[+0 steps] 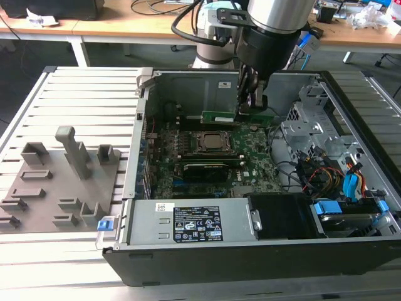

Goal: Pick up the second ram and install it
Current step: 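Insert the second ram into the second slot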

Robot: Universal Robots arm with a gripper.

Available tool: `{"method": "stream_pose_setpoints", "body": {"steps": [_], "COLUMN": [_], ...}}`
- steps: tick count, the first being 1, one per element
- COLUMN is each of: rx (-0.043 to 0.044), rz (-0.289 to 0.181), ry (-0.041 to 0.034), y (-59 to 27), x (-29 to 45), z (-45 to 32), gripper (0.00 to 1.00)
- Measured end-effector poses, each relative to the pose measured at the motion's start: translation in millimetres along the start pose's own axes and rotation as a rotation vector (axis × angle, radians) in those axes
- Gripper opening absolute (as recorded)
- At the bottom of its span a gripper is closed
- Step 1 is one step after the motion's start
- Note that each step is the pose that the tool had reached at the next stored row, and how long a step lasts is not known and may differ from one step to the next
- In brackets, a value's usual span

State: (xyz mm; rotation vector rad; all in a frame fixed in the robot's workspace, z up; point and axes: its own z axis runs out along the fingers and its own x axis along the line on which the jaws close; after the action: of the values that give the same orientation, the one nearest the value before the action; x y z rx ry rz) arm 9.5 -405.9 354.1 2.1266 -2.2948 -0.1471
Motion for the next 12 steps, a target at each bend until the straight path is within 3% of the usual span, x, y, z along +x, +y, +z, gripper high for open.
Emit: {"method": "stream_pose_setpoints", "body": {"steps": [12], "rx": [0.0], "rz": [0.0], "ry": [-0.0001], "y": [0.2], "x": [-6.5], "z": [9.9], "gripper": [0.14]}}
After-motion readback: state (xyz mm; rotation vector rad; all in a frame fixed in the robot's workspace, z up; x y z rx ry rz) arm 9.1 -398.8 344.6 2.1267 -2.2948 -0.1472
